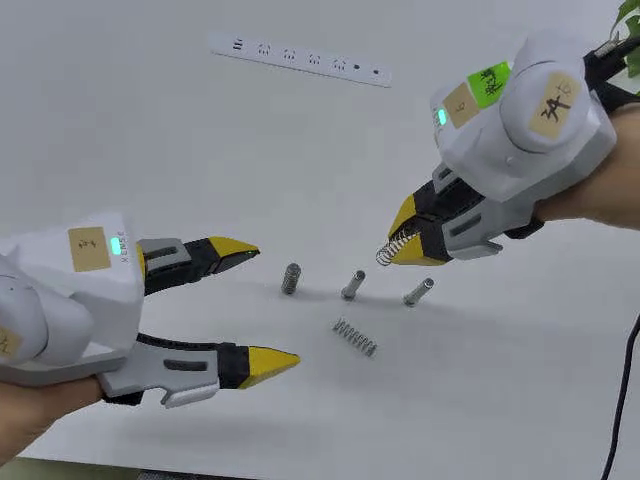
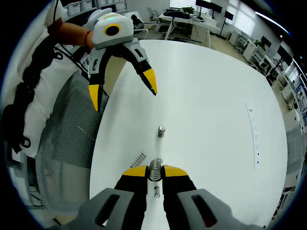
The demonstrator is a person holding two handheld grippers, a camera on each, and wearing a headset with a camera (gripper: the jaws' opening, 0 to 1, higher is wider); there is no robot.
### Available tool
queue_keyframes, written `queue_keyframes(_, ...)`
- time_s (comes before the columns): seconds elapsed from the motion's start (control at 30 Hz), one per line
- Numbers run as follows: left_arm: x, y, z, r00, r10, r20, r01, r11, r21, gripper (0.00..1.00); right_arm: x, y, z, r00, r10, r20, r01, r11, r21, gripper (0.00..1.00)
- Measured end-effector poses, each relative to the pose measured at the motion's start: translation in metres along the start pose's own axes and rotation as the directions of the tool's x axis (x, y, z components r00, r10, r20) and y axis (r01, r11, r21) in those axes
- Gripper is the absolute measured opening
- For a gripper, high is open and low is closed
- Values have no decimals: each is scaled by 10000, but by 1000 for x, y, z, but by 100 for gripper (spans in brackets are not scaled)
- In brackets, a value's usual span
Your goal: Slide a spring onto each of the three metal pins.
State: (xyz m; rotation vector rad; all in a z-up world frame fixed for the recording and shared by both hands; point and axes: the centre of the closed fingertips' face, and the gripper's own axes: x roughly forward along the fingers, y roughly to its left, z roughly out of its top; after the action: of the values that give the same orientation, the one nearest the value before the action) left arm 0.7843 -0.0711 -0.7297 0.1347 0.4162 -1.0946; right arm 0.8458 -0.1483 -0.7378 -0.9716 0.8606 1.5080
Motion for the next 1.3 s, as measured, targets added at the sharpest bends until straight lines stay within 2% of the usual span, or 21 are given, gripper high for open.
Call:
queue_keyframes(0.1,-1,0,-5,10000,4,-67,-4,10000,-62,74,10,-5,-5,9999,-8,-136,8,10000,35,12)
queue_keyframes(0.23,-1,-1,-5,10000,17,-1,-17,9995,-312,80,19,-5,-9,9996,69,-264,-67,10000,73,12)
queue_keyframes(0.37,1,-2,-8,9999,-39,-118,35,9996,-285,81,27,-8,-14,9990,129,-426,-127,9999,49,12)
queue_keyframes(0.57,3,-1,-6,10000,-26,-2,26,9991,-433,86,33,-11,-15,9989,111,-450,-105,9998,138,12)
queue_keyframes(0.73,3,-1,-10,10000,-82,-28,80,9987,-502,86,38,-9,-16,9982,211,-566,-206,9997,108,12)
queue_keyframes(1.3,6,-4,-6,9999,-71,129,79,9982,-601,86,48,-9,-18,9967,336,-744,-338,9994,-18,12)
